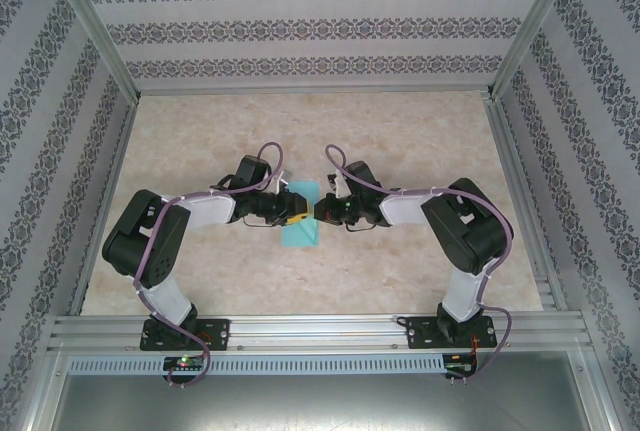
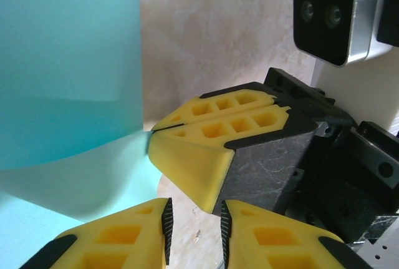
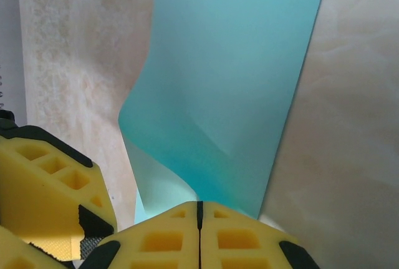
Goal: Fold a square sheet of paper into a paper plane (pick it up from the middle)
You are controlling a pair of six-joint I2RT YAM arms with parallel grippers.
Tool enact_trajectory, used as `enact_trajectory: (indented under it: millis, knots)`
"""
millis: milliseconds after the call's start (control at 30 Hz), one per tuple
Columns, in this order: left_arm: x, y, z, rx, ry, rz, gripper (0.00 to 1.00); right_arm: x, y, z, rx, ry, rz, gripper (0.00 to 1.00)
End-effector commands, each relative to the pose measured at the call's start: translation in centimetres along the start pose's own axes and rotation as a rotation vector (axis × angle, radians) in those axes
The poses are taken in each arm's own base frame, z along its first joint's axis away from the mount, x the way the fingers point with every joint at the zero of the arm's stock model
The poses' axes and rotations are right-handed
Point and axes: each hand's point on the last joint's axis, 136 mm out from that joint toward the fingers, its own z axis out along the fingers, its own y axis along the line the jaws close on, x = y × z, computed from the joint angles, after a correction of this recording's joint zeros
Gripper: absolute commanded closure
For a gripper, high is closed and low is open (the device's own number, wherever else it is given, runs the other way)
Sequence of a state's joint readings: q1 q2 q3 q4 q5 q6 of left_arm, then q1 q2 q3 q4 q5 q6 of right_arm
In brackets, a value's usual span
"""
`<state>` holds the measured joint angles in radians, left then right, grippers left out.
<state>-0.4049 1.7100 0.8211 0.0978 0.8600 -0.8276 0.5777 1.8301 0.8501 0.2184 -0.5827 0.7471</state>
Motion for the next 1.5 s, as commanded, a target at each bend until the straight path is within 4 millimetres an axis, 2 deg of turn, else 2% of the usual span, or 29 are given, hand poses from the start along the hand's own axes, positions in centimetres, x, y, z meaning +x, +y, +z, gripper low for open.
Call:
enact_trajectory:
  millis: [0, 967, 1333, 1467]
  knots:
    - [-0.2, -0.4, 0.7, 0.011, 0.017, 0.013, 0.7, -0.4, 0.1, 0.2, -0.014, 0.019, -0.032, 0.93]
    - [0.4, 0.9, 2.4, -0.019, 0.062, -0.01, 0.71, -0.9, -1.3, 0.7, 0.038, 0.04, -0.044, 0.94]
    - [0.4, 1.1, 2.4, -0.025, 0.066, -0.012, 0.72, -1.1, -1.0, 0.8, 0.027, 0.045, -0.056, 0.95]
    - [0.5, 1.3, 2.3, -0.043, 0.061, -0.016, 0.75, -1.3, -0.8, 0.9, 0.024, 0.046, -0.062, 0.96]
